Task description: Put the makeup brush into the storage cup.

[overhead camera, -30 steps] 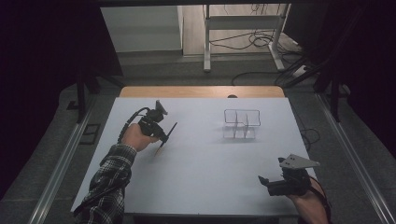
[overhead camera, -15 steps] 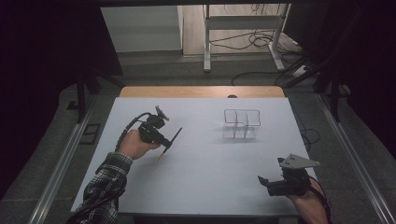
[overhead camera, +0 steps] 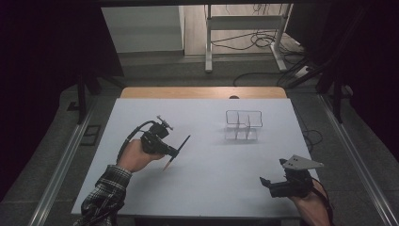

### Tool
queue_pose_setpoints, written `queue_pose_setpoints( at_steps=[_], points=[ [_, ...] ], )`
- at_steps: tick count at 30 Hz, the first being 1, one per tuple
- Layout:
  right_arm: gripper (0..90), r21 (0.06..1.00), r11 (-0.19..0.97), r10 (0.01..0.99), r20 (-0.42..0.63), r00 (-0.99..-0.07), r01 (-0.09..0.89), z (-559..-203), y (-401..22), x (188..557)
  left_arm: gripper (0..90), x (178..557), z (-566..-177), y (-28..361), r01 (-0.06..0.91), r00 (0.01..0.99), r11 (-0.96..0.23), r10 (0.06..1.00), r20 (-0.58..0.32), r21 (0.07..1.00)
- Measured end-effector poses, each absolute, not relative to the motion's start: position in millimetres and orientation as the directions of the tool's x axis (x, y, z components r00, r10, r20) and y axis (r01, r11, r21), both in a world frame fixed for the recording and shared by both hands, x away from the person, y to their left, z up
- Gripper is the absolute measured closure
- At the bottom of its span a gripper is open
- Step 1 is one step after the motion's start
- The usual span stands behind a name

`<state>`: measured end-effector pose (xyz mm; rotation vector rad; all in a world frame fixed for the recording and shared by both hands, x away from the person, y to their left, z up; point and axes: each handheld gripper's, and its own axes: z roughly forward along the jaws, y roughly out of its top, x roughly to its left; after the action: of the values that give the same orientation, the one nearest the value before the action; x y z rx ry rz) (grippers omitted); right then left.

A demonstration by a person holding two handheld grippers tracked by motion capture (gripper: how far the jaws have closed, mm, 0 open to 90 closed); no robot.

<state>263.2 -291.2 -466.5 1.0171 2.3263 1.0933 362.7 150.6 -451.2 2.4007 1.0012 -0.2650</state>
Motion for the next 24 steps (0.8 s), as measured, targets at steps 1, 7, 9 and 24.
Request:
queue_pose_setpoints(
  at_steps=[1, 7, 9, 24],
  points=[
    [2.3, 0.778, 0.437, 0.743, -0.029, -0.668, 0.452, -466, -291, 263, 83.7, 361, -452, 150, 0.705, 0.708, -0.588, 0.603, -0.367, 0.396],
    [2.5, 0.781, 0.43, 0.74, -0.019, -0.672, 0.452, -466, -290, 263, 83.7, 351, -457, 145, 0.687, 0.726, -0.589, 0.584, -0.364, 0.426],
    [2.5, 0.779, 0.43, 0.737, -0.011, -0.676, 0.456, -466, -288, 263, 83.7, 349, -459, 145, 0.688, 0.725, -0.587, 0.583, -0.367, 0.427],
    [0.9, 0.771, 0.453, 0.72, -0.021, -0.693, 0.447, -464, -273, 262, 83.6, 340, -462, 134, 0.664, 0.748, -0.616, 0.553, -0.367, 0.425]
  ],
)
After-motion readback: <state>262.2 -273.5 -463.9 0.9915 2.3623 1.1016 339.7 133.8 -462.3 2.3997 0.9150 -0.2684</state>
